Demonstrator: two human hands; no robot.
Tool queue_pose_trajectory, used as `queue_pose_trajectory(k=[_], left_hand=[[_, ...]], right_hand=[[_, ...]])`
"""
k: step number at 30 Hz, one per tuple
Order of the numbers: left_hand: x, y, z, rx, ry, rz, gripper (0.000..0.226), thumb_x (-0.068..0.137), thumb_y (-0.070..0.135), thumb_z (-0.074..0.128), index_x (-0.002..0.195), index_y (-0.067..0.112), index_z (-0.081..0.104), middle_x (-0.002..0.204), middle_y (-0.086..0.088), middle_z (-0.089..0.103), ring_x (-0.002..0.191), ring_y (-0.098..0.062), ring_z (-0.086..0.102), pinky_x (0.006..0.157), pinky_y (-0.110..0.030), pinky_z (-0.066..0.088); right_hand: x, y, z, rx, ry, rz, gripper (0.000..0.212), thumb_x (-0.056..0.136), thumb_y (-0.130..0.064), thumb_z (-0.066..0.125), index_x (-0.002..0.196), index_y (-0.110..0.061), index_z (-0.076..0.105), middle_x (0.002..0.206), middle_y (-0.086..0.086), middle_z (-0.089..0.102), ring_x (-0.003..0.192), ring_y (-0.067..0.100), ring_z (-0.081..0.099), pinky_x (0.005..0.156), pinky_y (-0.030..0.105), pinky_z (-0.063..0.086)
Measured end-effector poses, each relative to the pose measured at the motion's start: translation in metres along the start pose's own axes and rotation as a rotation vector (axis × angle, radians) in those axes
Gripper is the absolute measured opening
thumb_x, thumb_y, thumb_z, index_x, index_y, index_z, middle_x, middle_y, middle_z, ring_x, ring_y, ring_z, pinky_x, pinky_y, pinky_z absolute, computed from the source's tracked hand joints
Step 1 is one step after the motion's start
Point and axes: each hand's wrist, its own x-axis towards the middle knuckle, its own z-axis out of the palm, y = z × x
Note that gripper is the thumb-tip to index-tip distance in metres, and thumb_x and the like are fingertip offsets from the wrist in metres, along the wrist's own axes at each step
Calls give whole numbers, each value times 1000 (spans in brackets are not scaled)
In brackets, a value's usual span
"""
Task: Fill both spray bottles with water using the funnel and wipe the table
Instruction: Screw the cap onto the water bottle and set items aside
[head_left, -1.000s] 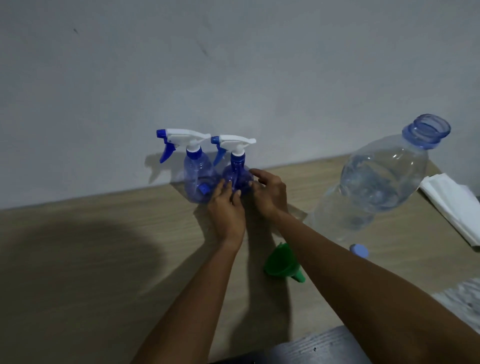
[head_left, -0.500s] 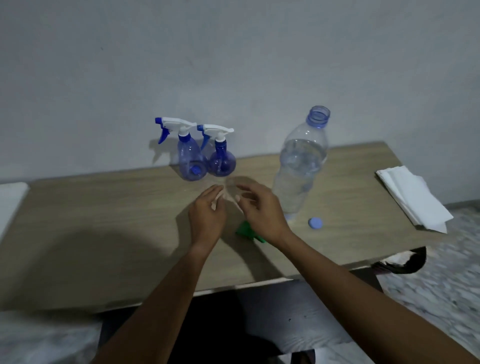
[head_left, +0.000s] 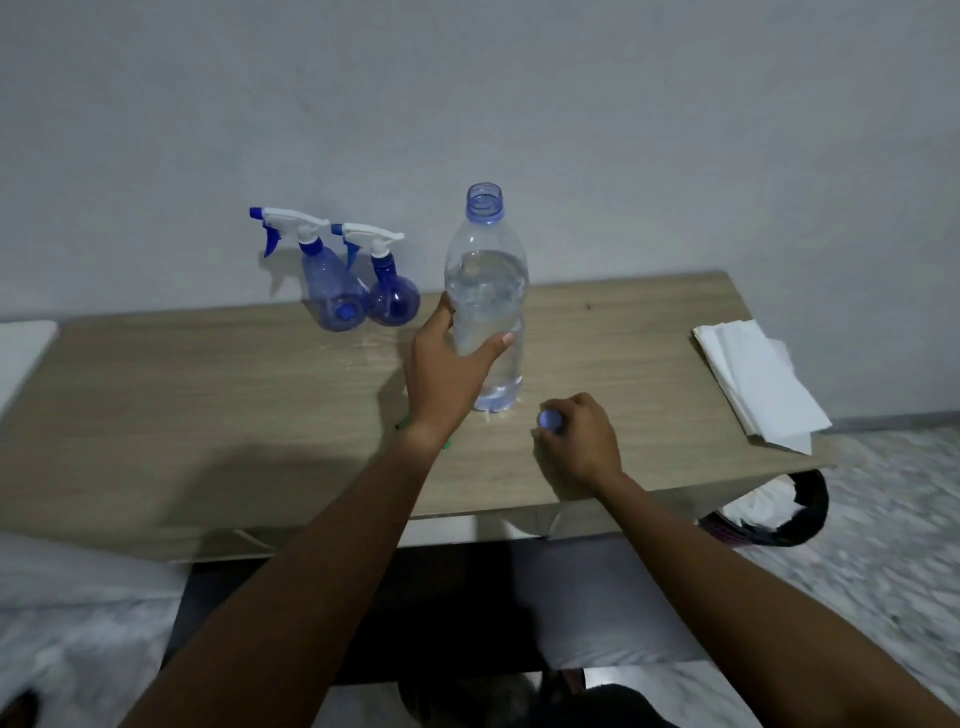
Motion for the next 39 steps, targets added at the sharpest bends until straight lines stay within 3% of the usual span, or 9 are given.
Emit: queue_pose_trajectory(k=[3,8,12,16,20,26,32,36,39], left_hand=[[-2,3,2,-20,30,-18,46,75,37,83,117,26,68,101,14,73,94,4,65,79,-20,54],[2,1,-3,10,12,-9,49,69,44,84,113,31,69,103,14,74,98,-1,67,89,-38,58],[15,9,-15,-44,-54,-22,79,59,49,90,130,33,61,117,13,71,110,-6,66,96,-39,56],[28,32,-33,-37,-123,8,115,49,56,91,149,25,42,143,9,56,123,-6,58,103,-31,50],[40,52,-47,-14,-172,52,101,58,45,93,145,22,48,142,10,57,121,-8,60,100,-29,52],[53,64,-56,53,-243,26,90,63,41,91,142,18,54,135,13,61,112,-7,64,90,-17,50],[58,64,-55,53,-252,-3,80,64,32,92,136,15,60,131,10,66,78,13,62,80,-11,49],[60,62,-56,46,-273,-17,83,63,33,92,137,14,59,128,11,67,77,10,63,83,-15,50],[60,61,-55,22,-275,-17,84,64,29,92,139,14,57,127,11,67,73,10,61,85,-17,51]], right_hand=[[3,4,-4,54,-29,-29,30,89,-24,69,118,-19,73,111,4,60,102,26,64,80,21,38],[23,-40,-55,358,102,-116,35,89,-20,75,123,-14,71,118,4,69,87,13,66,74,8,45],[42,-106,-127,621,92,-240,32,87,-21,77,119,-20,73,111,-4,75,86,13,70,86,31,59],[48,-160,-186,683,-97,-424,29,90,-13,76,118,-16,73,110,0,75,88,11,71,94,34,59],[55,-195,-214,510,-227,-560,32,90,-14,75,121,-18,71,117,-3,74,100,14,73,96,34,57],[64,-220,-237,98,-314,-704,31,89,-16,76,120,-18,73,117,-9,73,92,2,71,83,20,53],[69,-235,-241,-223,-315,-814,33,90,-17,73,123,-20,71,113,-11,71,92,8,69,71,10,44],[67,-247,-243,-365,-355,-851,29,92,-18,69,121,-19,72,102,-15,68,93,12,68,76,20,47],[69,-254,-242,-434,-349,-883,23,93,-21,68,114,-18,75,93,-15,69,87,12,66,68,18,46]])
